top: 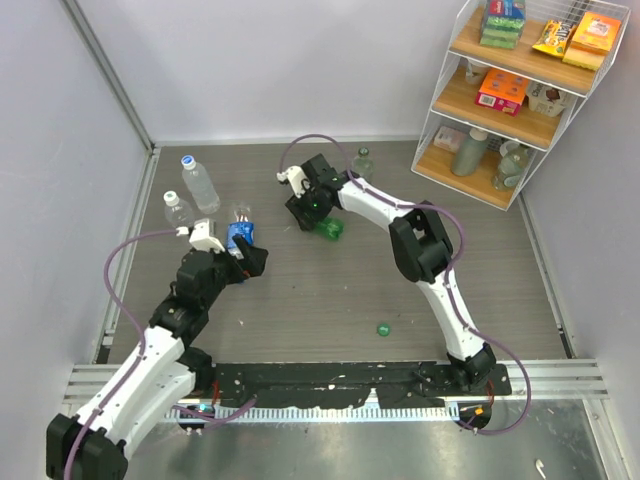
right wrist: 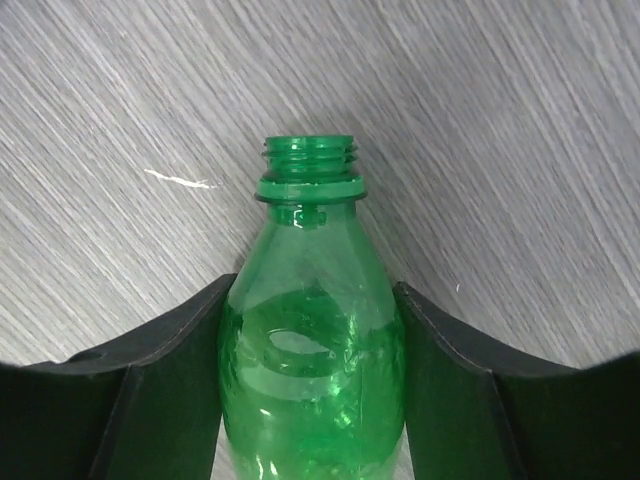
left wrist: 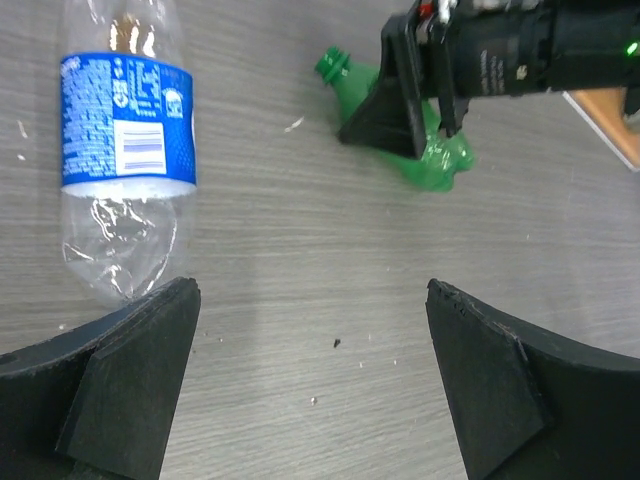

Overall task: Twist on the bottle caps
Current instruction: Pick up the plastic bottle at the center of the board.

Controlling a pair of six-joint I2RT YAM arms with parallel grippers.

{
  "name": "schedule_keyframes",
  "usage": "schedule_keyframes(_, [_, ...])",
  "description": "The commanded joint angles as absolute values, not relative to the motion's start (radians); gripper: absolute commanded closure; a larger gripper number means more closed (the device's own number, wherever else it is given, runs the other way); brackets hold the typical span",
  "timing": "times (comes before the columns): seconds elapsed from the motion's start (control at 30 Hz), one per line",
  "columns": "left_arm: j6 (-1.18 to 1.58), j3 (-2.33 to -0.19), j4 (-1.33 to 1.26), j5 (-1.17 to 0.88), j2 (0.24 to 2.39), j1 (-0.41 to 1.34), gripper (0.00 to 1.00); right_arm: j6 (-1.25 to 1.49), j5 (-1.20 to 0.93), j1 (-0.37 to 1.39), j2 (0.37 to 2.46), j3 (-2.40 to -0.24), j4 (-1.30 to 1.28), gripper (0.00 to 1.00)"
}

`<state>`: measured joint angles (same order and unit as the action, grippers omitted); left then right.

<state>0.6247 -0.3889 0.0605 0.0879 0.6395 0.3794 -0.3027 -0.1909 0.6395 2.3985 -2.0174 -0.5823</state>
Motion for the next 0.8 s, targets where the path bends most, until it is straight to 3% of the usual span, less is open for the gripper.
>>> schedule_keyframes(0.0, [0.626,-0.449,0.029,-0.03,0.701,0.379,0.0,-0.204,-0.173,0.641,2.295,-1.988,-0.545,0.64])
schedule_keyframes(0.17, [0.664,-0.48,-0.058,-0.247,0.745,0.382,0.0,-0.039,-0.205,0.643,2.014,-1.699,-0.339,0.64])
schedule_keyframes(0.2, [0.678,-0.48,-0.084,-0.273,0.752,0.385,0.0,0.044,-0.233,0.643,1.966,-1.639,-0.187,0.64])
schedule_keyframes(0.27, [0.716,-0.469,-0.159,-0.333,0.762,0.4,0.0,0.221,-0.223,0.641,1.803,-1.324,0.13,0.67])
schedule_keyframes(0.33, [0.755,-0.456,-0.25,-0.371,0.775,0.446,0.0,0.395,-0.192,0.643,1.685,-1.197,0.368,0.67])
schedule_keyframes(0.53, [0.72,-0.478,-0.325,-0.172,0.805,0.682,0.0,0.684,-0.057,0.725,1.441,-0.817,0.815,0.68])
schedule_keyframes(0.77, [0.741,-0.505,-0.394,-0.052,0.874,0.765,0.0,0.764,0.087,0.854,1.316,-0.675,1.001,0.68])
